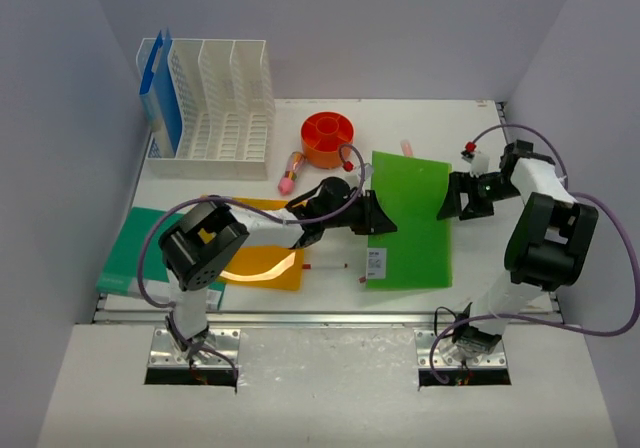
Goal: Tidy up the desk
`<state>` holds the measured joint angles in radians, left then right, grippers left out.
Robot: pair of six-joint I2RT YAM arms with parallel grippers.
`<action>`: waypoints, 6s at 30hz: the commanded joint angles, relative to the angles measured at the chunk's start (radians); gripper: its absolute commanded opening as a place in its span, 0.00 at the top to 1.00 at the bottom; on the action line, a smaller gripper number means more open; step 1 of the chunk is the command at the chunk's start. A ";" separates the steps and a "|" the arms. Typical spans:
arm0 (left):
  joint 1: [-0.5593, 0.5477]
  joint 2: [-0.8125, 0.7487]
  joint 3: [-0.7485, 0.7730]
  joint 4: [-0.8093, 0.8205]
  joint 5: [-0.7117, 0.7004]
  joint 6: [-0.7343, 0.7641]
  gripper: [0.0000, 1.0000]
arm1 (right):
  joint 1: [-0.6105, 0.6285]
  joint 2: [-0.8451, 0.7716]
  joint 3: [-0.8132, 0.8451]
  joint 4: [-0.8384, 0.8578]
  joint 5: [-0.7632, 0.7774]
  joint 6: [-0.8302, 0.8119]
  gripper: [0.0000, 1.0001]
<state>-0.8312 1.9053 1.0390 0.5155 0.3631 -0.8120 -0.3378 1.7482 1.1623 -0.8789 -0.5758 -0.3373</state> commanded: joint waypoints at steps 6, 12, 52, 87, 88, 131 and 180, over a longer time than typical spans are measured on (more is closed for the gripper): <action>0.080 -0.371 0.149 -0.301 -0.015 0.276 1.00 | -0.003 -0.197 0.246 -0.130 -0.201 0.140 0.02; 0.293 -0.573 0.270 -0.559 -0.051 0.405 1.00 | -0.004 -0.277 0.285 -0.115 -0.259 0.220 0.01; 1.092 -0.304 0.427 -0.116 -0.137 0.839 1.00 | 0.003 -0.351 0.046 -0.003 -0.247 0.212 0.01; 1.129 0.036 0.098 0.511 0.260 0.879 1.00 | 0.003 -0.280 0.020 -0.071 -0.282 0.198 0.01; 1.133 0.048 0.101 0.519 0.294 0.886 1.00 | 0.003 -0.280 0.020 -0.074 -0.285 0.197 0.01; 1.409 -0.675 -0.098 -0.422 0.694 1.062 0.40 | 0.430 -0.364 -0.113 0.177 -0.197 0.441 0.01; 1.408 -0.800 -0.400 -0.566 0.718 1.298 0.40 | 0.953 0.404 -0.146 1.628 -0.157 1.429 0.71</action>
<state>0.5774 1.1050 0.6312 -0.1025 1.0472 0.4890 0.6096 2.1751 1.0067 0.6210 -0.6882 1.0962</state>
